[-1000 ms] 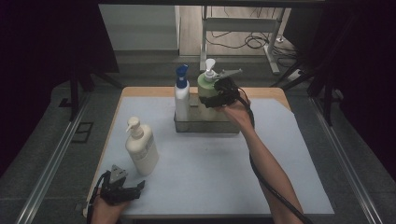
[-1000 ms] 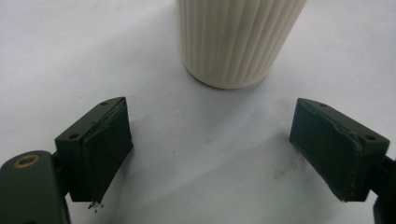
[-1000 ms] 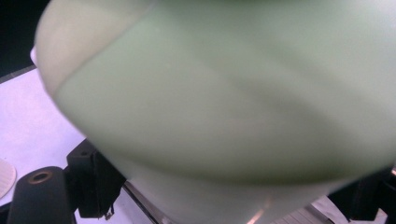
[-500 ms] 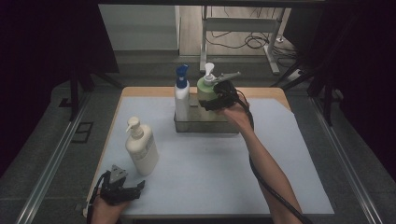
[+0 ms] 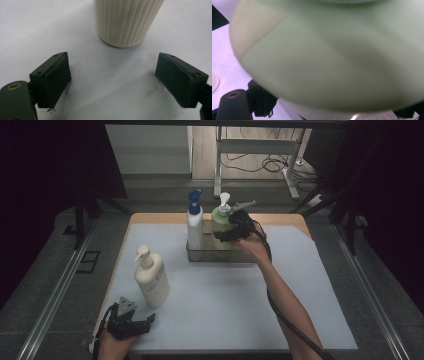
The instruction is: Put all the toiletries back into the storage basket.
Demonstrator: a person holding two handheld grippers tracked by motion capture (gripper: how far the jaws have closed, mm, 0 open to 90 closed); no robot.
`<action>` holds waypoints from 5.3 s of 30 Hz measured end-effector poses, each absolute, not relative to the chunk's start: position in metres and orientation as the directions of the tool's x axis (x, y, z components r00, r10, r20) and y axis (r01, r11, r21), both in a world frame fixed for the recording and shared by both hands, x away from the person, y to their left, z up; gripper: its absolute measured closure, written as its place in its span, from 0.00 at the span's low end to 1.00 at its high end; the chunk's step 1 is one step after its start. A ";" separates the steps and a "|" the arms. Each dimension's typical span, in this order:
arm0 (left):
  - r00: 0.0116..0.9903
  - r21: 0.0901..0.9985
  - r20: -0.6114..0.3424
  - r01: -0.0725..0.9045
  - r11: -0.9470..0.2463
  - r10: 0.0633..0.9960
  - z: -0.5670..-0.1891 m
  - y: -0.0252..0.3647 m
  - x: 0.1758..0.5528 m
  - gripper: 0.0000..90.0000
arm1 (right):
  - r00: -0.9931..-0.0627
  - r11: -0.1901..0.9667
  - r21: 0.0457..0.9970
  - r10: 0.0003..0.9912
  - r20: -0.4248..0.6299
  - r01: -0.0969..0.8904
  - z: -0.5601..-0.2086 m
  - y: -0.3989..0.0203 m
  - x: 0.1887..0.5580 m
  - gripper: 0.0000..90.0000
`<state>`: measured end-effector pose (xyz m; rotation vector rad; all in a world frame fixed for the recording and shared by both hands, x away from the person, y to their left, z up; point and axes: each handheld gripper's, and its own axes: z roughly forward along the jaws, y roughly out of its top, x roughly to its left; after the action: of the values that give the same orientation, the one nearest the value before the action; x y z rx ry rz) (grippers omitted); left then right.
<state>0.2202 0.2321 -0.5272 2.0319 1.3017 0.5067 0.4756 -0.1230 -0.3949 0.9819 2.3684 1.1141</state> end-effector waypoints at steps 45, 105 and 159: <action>0.428 0.709 -0.028 0.646 -0.284 0.903 -0.527 0.232 0.220 0.14 | -0.702 0.439 0.768 0.712 0.020 0.467 -0.421 -0.131 0.480 0.13; 0.428 0.709 -0.026 0.645 -0.285 0.903 -0.527 0.232 0.220 0.14 | -0.609 0.394 0.753 0.793 0.011 0.528 -0.421 -0.184 0.473 1.00; 0.427 0.708 -0.028 0.647 -0.284 0.904 -0.527 0.232 0.220 0.14 | -0.652 0.407 0.722 0.754 0.080 0.559 -0.454 -0.146 0.493 1.00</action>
<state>0.2202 0.2318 -0.5272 2.0318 1.3035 0.5073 0.4927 -0.1458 -0.4539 1.1513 2.4067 1.0847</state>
